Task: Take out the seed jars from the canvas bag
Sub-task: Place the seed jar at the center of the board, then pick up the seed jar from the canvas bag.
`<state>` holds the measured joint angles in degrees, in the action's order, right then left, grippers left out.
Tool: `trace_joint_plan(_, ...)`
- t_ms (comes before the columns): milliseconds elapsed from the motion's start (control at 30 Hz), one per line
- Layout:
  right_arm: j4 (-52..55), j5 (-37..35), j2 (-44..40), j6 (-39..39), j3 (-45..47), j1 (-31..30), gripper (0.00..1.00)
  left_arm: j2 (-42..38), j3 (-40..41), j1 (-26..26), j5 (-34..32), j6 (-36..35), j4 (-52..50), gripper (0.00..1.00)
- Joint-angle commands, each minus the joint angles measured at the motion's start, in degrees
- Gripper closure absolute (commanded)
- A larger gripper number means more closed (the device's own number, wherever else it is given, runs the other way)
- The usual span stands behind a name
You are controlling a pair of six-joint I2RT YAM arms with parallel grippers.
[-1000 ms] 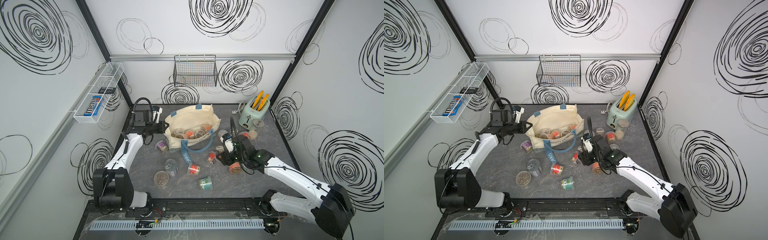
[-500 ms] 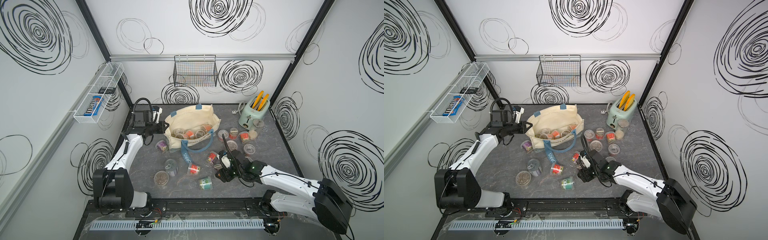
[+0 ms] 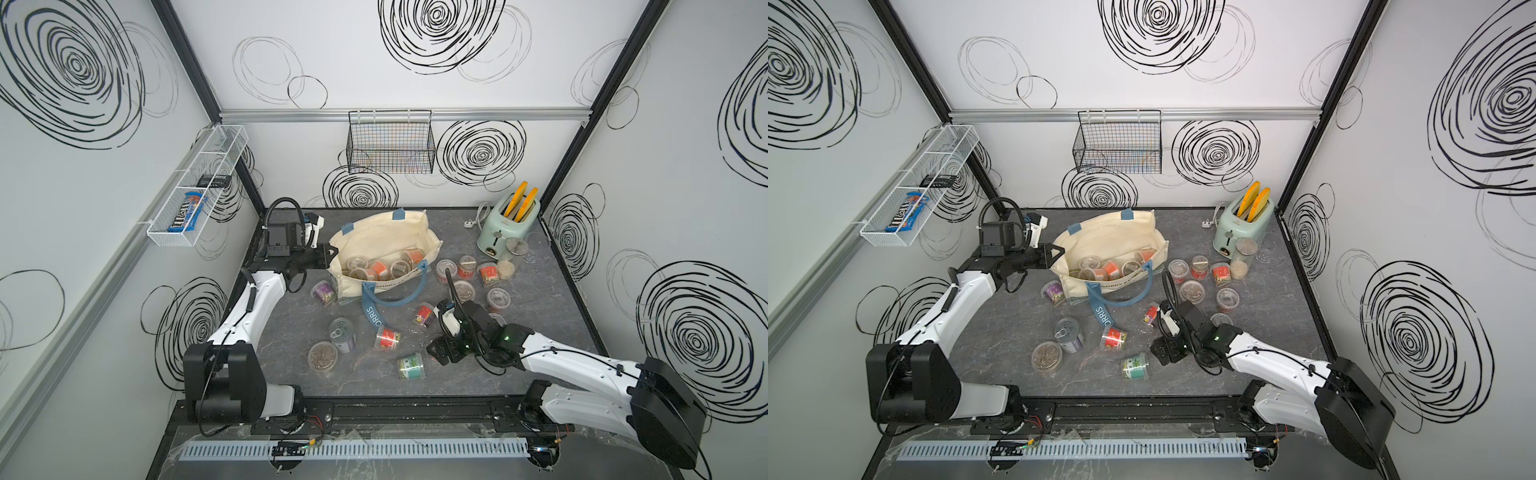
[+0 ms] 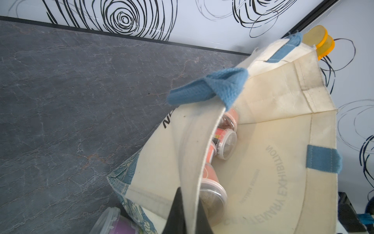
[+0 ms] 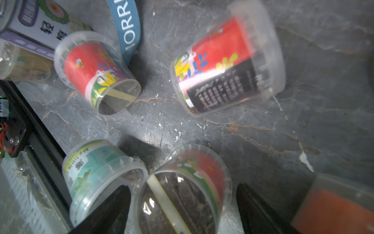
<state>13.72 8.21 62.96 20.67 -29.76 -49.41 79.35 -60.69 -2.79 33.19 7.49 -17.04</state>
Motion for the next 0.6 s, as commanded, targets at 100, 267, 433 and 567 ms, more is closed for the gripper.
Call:
trace_joint_plan(100,1.7,-3.4,-5.0,-6.5,-9.6,-0.3,0.13,-3.5,0.8,-0.1,1.5,-1.8,5.7,1.00)
trace_joint_plan(267,-0.2,-4.1,-4.1,-9.3,-18.3,0.0,0.14,-4.9,1.5,1.2,2.0,-3.4,5.6,1.00)
trace_joint_plan(433,-0.3,-3.0,4.1,-11.8,-29.8,0.0,0.14,-6.5,2.5,3.6,0.6,-7.5,4.4,1.00)
trace_joint_plan(567,1.5,-1.9,12.4,-12.5,-37.8,0.7,0.14,-7.8,3.7,4.1,1.6,-8.7,3.7,1.00)
